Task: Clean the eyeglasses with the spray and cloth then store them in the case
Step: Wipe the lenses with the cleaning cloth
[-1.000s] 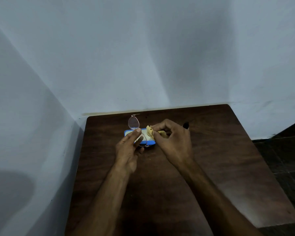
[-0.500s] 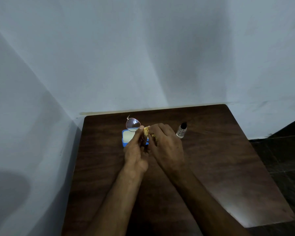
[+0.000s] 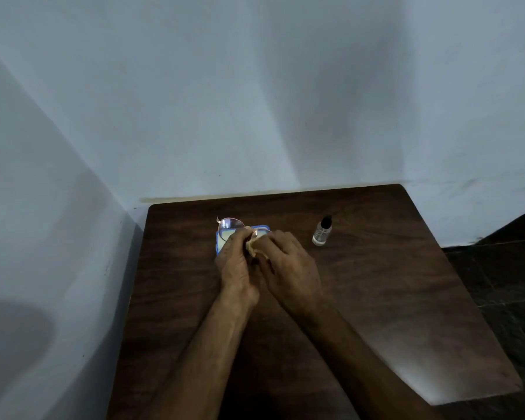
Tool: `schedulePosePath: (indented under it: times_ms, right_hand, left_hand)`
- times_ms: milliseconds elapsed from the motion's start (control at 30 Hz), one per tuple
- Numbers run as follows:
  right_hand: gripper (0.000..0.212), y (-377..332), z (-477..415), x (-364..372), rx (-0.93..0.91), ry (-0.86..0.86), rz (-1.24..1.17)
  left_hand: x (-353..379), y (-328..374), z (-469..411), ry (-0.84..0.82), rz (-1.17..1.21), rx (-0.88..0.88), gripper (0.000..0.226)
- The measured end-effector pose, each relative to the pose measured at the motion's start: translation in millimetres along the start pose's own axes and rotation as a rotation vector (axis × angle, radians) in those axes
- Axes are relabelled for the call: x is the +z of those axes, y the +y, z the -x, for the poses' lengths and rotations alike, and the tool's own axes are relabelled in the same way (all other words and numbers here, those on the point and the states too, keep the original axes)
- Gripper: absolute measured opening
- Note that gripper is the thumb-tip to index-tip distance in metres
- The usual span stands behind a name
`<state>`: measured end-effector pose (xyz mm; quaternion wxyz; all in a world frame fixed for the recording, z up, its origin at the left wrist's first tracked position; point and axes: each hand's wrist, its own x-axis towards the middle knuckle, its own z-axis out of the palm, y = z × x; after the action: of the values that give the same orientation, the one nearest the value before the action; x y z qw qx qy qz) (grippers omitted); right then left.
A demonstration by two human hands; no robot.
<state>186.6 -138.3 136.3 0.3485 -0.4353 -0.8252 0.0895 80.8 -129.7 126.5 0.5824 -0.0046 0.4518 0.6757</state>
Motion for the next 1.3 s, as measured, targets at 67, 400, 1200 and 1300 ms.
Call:
schedulePosePath:
  times_ms: [67,400,1200,1300]
  right_hand:
    - [0.022,2,6,3,0.02,-0.001,0.023]
    - [0.015,3,-21,-3,0.162,0.129,-0.012]
    - [0.015,8,-45,-11,0.175,0.056,-0.019]
    - [0.025,-2,-37,-5,0.112,-0.015,-0.018]
  left_hand:
    - [3,0,1,0.011,0.008,0.0,0.011]
    - [6,-4,-7,0.065,-0.063,0.076,0.053]
    - [13,0,-10,0.114,-0.06,0.131,0.015]
    - [18,2,-8,0.131,-0.04,0.138,0.018]
